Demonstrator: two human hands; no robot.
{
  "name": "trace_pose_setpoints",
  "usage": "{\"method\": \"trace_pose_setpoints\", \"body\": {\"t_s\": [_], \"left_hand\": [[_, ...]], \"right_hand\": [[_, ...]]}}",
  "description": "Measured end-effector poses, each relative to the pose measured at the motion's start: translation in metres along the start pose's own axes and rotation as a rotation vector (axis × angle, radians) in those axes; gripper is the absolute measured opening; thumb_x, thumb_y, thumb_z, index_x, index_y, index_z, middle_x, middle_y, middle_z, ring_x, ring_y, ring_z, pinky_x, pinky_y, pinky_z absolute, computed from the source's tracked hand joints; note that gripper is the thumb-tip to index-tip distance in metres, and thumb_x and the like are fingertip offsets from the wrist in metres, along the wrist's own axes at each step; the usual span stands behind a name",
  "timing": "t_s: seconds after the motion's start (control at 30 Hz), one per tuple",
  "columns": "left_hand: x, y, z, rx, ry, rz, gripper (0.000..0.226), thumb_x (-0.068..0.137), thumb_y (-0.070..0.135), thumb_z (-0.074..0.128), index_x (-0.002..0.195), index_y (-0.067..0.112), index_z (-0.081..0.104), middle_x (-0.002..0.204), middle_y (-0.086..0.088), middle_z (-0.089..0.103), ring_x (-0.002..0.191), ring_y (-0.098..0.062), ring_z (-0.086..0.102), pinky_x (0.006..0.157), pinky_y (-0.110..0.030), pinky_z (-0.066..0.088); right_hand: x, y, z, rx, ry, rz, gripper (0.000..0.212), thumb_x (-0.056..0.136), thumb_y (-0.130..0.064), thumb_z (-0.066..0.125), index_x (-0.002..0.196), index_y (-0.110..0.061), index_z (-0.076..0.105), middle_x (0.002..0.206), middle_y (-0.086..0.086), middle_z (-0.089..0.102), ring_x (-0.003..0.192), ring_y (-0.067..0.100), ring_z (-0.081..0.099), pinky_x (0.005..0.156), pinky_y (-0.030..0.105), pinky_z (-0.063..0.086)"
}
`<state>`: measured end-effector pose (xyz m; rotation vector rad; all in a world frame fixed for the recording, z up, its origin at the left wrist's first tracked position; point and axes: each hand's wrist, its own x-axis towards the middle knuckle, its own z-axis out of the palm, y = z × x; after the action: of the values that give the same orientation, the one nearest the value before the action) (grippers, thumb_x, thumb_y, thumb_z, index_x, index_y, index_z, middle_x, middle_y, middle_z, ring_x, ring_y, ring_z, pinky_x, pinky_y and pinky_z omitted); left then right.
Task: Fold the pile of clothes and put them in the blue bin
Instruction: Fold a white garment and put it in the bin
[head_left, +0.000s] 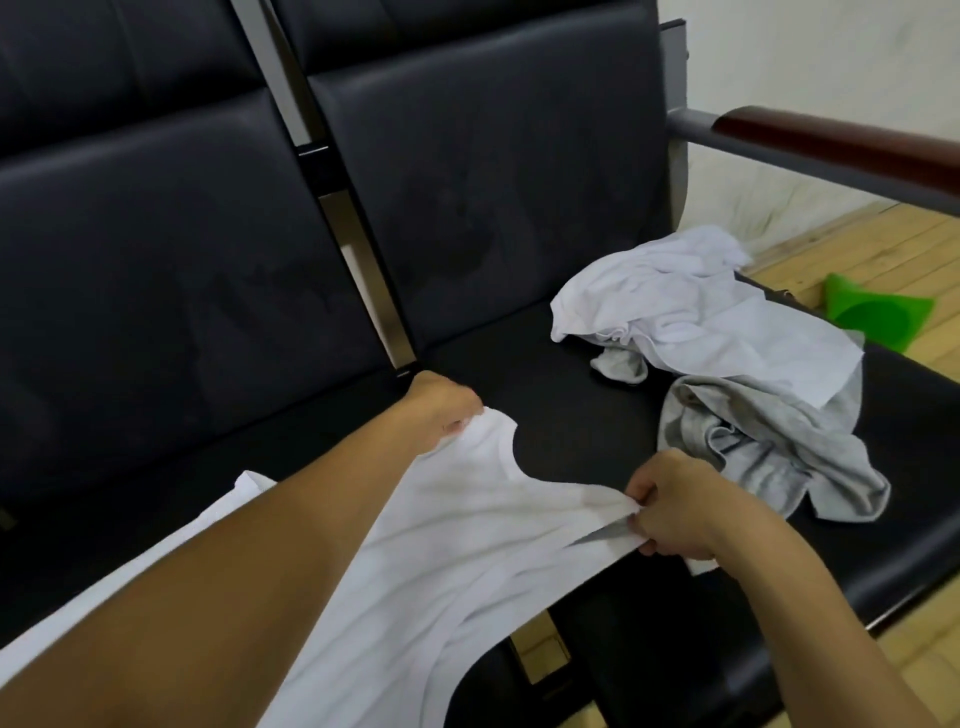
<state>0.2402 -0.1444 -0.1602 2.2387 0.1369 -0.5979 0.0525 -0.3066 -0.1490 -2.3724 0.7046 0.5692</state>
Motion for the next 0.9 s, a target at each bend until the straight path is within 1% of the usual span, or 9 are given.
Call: {"method": "trace_pose_setpoints", "body": {"t_s": [0.07, 0.2, 0.27, 0.37, 0.43, 0.53, 0.67, 0.8, 0.9], "left_hand": [[0.000, -0.007, 0.005, 0.314, 0.064, -0.004, 0.047, 0.087, 0.037, 0.071, 0.119, 0.007, 0.057, 0.118, -0.015, 0.059, 0.104, -0.029, 0.061, 0.079, -0.033, 0.054], [-0.004, -0.011, 0.013, 0.527, -0.005, 0.014, 0.053, 0.091, 0.061, 0.054, 0.106, 0.010, 0.052, 0.087, -0.008, 0.055, 0.063, -0.016, 0.054, 0.050, -0.025, 0.040], [-0.001, -0.014, 0.016, 0.546, -0.001, 0.026, 0.056, 0.090, 0.056, 0.061, 0.116, 0.007, 0.054, 0.103, -0.011, 0.061, 0.074, -0.020, 0.060, 0.060, -0.027, 0.048], [0.006, -0.016, 0.018, 0.495, 0.133, 0.091, 0.029, 0.091, 0.037, 0.066, 0.107, 0.014, 0.062, 0.111, -0.007, 0.065, 0.096, -0.028, 0.065, 0.091, -0.039, 0.052], [0.009, -0.014, 0.023, 0.412, 0.105, 0.161, 0.013, 0.093, 0.029, 0.063, 0.093, 0.016, 0.063, 0.104, -0.004, 0.063, 0.093, -0.024, 0.062, 0.084, -0.033, 0.051], [0.008, -0.003, 0.028, 0.176, 0.077, 0.282, 0.021, 0.098, 0.026, 0.058, 0.081, 0.015, 0.054, 0.075, 0.000, 0.052, 0.070, -0.017, 0.052, 0.065, -0.026, 0.044], [0.006, 0.023, 0.021, -0.169, 0.121, 0.321, 0.011, 0.095, 0.019, 0.064, 0.090, 0.013, 0.056, 0.071, 0.001, 0.052, 0.060, -0.011, 0.049, 0.045, -0.017, 0.044], [0.004, 0.032, -0.019, -0.128, 0.055, 0.381, 0.028, 0.087, 0.010, 0.073, 0.111, 0.016, 0.060, 0.094, -0.005, 0.066, 0.088, -0.018, 0.064, 0.077, -0.027, 0.055], [-0.012, 0.028, -0.072, 0.077, -0.111, 0.470, 0.020, 0.089, 0.006, 0.070, 0.109, 0.010, 0.068, 0.095, -0.008, 0.071, 0.091, -0.021, 0.067, 0.081, -0.027, 0.056]], "right_hand": [[-0.003, 0.001, 0.000, -0.037, -0.060, 0.031, 0.020, 0.080, -0.005, 0.069, 0.100, -0.011, 0.069, 0.093, 0.013, 0.073, 0.087, 0.026, 0.073, 0.081, 0.040, 0.061], [-0.010, 0.001, -0.003, -0.159, -0.242, 0.058, 0.027, 0.082, -0.011, 0.073, 0.108, -0.007, 0.066, 0.097, 0.012, 0.076, 0.088, 0.021, 0.074, 0.081, 0.034, 0.061], [-0.011, 0.000, -0.003, -0.119, -0.276, 0.028, 0.036, 0.079, -0.024, 0.080, 0.107, -0.010, 0.063, 0.092, 0.009, 0.075, 0.076, 0.017, 0.071, 0.078, 0.029, 0.061], [-0.008, -0.001, 0.001, -0.036, -0.241, 0.050, 0.052, 0.080, -0.050, 0.075, 0.107, -0.009, 0.057, 0.075, 0.004, 0.068, 0.061, 0.013, 0.062, 0.070, 0.026, 0.058], [0.000, 0.000, 0.007, -0.097, -0.160, 0.065, 0.042, 0.087, -0.046, 0.066, 0.103, -0.009, 0.054, 0.077, 0.005, 0.066, 0.058, 0.015, 0.060, 0.071, 0.029, 0.058], [0.010, 0.006, 0.011, -0.113, -0.023, 0.061, 0.022, 0.089, -0.023, 0.064, 0.105, -0.009, 0.057, 0.096, 0.011, 0.069, 0.073, 0.022, 0.067, 0.075, 0.035, 0.059], [0.016, 0.020, -0.001, 0.125, 0.322, 0.055, 0.020, 0.091, -0.019, 0.057, 0.108, -0.010, 0.060, 0.103, 0.017, 0.068, 0.097, 0.030, 0.064, 0.077, 0.033, 0.050], [-0.001, 0.008, -0.018, 0.327, 0.358, -0.044, 0.007, 0.091, -0.019, 0.065, 0.084, -0.017, 0.063, 0.084, 0.003, 0.066, 0.072, 0.018, 0.058, 0.058, 0.028, 0.042], [-0.028, -0.019, -0.029, 0.526, 0.131, -0.252, 0.011, 0.084, -0.020, 0.075, 0.082, -0.012, 0.069, 0.078, 0.004, 0.071, 0.073, 0.018, 0.066, 0.070, 0.030, 0.056]]}}
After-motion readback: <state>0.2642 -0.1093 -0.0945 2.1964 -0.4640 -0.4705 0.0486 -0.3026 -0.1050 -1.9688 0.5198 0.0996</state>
